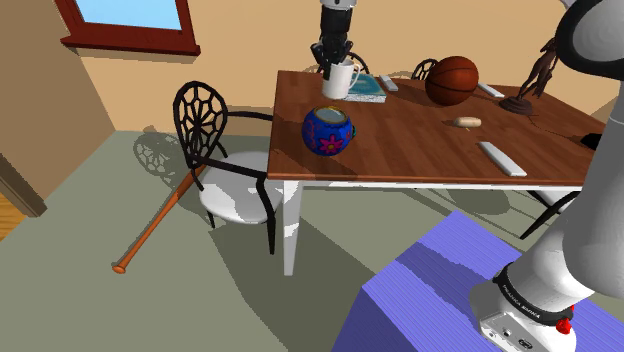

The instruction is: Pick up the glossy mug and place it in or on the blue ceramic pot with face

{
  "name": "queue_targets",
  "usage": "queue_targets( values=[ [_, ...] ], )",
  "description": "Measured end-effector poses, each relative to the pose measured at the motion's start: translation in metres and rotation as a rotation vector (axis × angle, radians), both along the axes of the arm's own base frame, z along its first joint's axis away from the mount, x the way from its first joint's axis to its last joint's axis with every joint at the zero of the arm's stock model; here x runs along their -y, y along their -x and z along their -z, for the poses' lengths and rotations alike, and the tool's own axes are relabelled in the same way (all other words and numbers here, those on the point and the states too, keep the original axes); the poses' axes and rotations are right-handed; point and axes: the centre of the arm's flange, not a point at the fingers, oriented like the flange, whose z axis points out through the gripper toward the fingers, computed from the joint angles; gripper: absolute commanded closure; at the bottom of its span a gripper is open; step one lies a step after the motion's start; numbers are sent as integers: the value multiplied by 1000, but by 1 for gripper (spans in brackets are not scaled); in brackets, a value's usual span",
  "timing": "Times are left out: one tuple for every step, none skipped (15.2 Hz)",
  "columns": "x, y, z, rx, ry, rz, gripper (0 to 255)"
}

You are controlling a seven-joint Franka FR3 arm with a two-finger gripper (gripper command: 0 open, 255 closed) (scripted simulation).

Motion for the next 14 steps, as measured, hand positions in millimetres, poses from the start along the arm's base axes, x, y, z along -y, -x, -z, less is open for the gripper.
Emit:
queue_targets(
  values=[
    [0, 0, 6, 0, 0, 0, 255],
    [0, 1, 11, 0, 0, 0, 255],
    [1, 1, 17, 0, 0, 0, 255],
    [1, 2, 22, 0, 0, 0, 255],
    [1, 2, 27, 0, 0, 0, 255],
    [1, 3, 32, 0, 0, 0, 255],
    [1, 3, 36, 0, 0, 0, 255],
    [1, 4, 44, 0, 0, 0, 255],
    [0, 3, 48, 0, 0, 0, 255],
    [0, 2, 50, 0, 0, 0, 255],
    [0, 2, 52, 0, 0, 0, 255],
    [1, 2, 52, 0, 0, 0, 255],
    [1, 1, 52, 0, 0, 0, 255],
    [1, 1, 53, 0, 0, 0, 255]
  ],
)
